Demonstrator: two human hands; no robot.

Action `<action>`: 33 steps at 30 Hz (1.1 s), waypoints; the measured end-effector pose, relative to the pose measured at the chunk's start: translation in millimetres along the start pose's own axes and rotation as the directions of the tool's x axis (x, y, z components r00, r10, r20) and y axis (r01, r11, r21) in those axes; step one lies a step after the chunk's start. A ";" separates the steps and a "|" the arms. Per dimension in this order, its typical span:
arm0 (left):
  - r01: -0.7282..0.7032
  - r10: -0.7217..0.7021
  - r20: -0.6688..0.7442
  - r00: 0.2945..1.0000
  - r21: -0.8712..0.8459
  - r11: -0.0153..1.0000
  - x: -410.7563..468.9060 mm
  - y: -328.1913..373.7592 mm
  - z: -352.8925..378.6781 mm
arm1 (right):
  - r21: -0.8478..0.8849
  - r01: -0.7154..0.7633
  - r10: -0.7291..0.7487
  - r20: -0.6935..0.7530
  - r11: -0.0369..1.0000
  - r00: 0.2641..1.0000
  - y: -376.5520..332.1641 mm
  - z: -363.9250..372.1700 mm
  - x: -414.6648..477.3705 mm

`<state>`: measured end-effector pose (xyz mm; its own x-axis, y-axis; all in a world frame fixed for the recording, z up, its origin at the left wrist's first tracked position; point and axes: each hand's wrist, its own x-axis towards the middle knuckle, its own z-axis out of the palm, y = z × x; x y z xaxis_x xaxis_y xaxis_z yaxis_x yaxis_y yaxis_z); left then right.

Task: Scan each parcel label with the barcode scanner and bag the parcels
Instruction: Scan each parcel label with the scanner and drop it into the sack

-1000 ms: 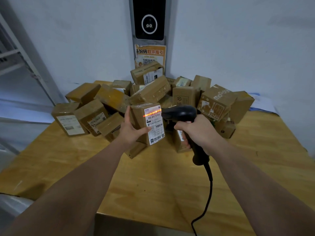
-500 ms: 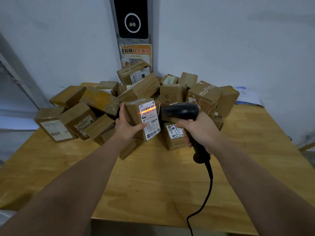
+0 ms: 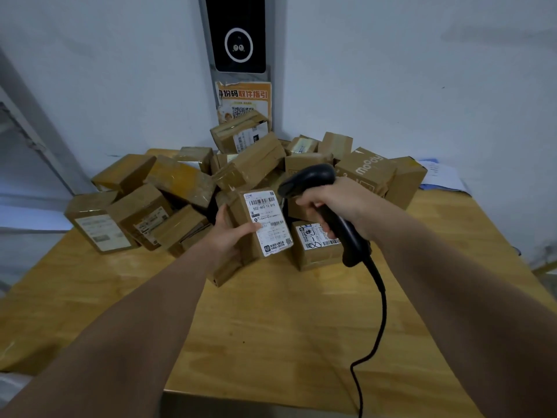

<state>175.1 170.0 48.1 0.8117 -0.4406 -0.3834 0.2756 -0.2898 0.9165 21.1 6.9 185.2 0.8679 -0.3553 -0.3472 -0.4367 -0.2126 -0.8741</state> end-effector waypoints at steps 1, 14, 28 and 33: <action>0.047 -0.048 0.023 0.999 0.007 0.999 -0.6 -1.1 0.7 | 0.004 -0.033 0.033 0.016 0.999 0.999 -4.3 -0.4 3.4; 0.186 -0.187 0.041 0.982 0.008 0.982 -7.8 -24.1 11.5 | 0.015 -0.152 0.151 0.004 0.988 0.988 1.7 10.6 21.4; 0.092 -0.088 0.063 0.994 -0.060 0.994 -41.2 -47.4 -3.8 | 0.041 -0.013 0.016 -0.073 0.999 0.997 56.0 58.6 -6.4; -0.019 0.018 -0.017 1.000 -0.088 0.996 -85.5 -56.9 -52.3 | 0.002 0.153 -0.153 -0.048 0.988 0.987 63.1 113.9 -26.3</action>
<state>116.9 268.5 34.7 0.8251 -0.4311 -0.3652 0.3045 -0.2051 0.9302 -2.3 106.5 100.4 0.9121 -0.3619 -0.1929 -0.2982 -0.2625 -0.9177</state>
